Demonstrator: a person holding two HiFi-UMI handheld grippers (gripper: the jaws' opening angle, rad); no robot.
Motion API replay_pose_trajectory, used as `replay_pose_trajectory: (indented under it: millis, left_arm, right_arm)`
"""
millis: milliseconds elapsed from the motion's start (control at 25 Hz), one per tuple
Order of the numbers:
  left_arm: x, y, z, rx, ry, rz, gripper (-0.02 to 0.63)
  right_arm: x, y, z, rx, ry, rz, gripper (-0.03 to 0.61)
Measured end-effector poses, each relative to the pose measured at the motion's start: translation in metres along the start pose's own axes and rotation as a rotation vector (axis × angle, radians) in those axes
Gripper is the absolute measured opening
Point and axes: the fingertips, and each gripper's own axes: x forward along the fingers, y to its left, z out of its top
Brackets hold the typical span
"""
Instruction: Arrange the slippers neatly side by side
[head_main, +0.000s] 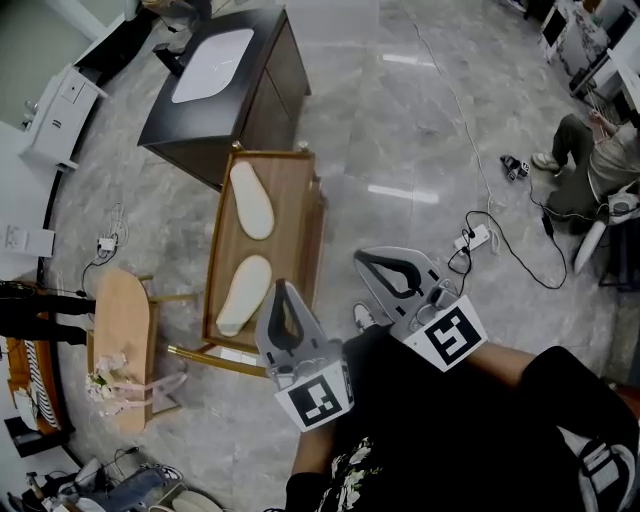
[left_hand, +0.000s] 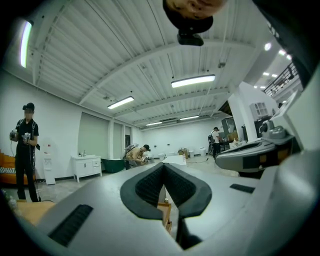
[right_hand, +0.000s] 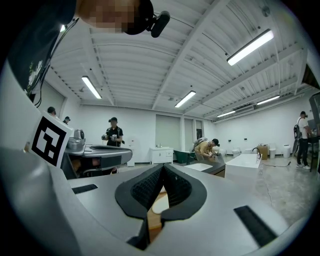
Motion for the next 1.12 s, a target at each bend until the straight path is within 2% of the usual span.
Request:
replay_pose_trajectory:
  millis: [360,520,720,960,1120]
  left_arm:
    - [0.014,0.015,-0.006,0.012,0.017,-0.031,0.002]
    - [0.017,0.023,-0.011,0.043,0.03,-0.021,0.002]
    - [0.018,0.031,-0.017,0.028,0.038,-0.012,0.002]
    - [0.023,0.025,-0.021,0.011,0.048,-0.015,0.002]
    - [0.024,0.027,-0.026,0.012,0.072,0.009,0.002]
  right_arm:
    - [0.019,0.0,0.001,-0.004,-0.004,-0.033,-0.002]
    - [0.026,-0.001,-0.002,-0.006,-0.005,-0.043,-0.002]
    - [0.025,0.003,-0.004,-0.011,-0.002,-0.048,-0.002]
    - [0.022,-0.013,-0.011,0.006,0.01,-0.083,-0.002]
    - [0.03,-0.023,-0.017,0.015,0.03,-0.069,-0.002]
